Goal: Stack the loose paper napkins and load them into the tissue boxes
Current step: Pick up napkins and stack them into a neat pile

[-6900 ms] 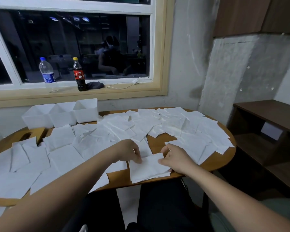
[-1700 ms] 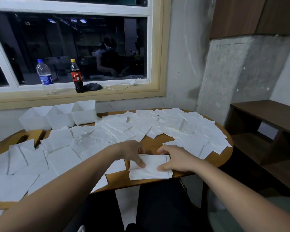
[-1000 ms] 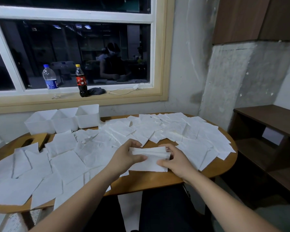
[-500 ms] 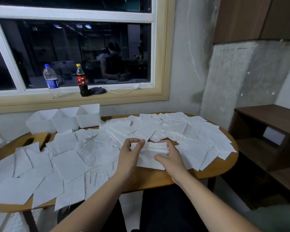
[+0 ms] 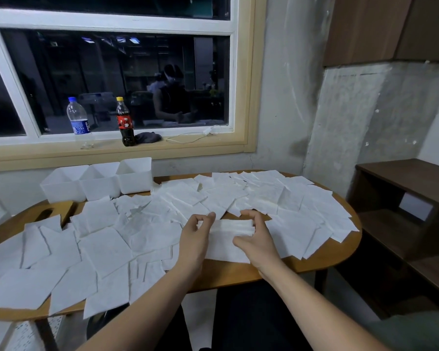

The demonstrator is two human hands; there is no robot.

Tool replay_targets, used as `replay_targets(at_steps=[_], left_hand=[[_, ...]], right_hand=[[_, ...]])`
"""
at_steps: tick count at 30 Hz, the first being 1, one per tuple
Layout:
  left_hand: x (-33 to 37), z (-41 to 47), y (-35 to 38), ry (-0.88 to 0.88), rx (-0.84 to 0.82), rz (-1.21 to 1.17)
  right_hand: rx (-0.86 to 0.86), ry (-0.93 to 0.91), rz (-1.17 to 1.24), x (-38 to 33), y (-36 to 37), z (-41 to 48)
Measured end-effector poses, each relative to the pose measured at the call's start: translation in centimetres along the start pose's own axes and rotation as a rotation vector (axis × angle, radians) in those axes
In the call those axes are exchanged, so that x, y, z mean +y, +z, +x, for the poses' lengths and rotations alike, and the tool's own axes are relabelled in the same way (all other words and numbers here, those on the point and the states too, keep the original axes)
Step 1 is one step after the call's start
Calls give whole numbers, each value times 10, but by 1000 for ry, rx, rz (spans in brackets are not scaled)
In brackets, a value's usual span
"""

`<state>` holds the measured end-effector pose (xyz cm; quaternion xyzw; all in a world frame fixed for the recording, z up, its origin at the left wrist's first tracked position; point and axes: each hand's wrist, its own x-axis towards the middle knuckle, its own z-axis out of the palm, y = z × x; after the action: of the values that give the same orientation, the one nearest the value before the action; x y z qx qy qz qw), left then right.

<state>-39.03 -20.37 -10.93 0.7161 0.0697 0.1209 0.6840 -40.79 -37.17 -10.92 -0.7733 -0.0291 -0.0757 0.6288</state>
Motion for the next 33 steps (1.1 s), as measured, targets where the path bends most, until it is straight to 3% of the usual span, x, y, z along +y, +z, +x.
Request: replay_targets(at_steps=[5, 9, 14, 23, 28, 33], left_hand=[[-2, 6, -9, -1, -41, 26], [-1, 6, 1, -24, -2, -21], [11, 2, 7, 129, 89, -63], [-3, 10, -29, 373, -280, 436], [4, 17, -31, 373, -424, 558], [10, 22, -25, 354, -458, 522]], right_hand=[[-40, 92, -15, 7, -7, -1], [32, 123, 48, 8, 9, -2], [138, -47, -57, -8, 11, 1], [-64, 10, -123, 8, -15, -1], [-130, 42, -144, 9, -14, -1], [-57, -20, -122, 4, -12, 8]])
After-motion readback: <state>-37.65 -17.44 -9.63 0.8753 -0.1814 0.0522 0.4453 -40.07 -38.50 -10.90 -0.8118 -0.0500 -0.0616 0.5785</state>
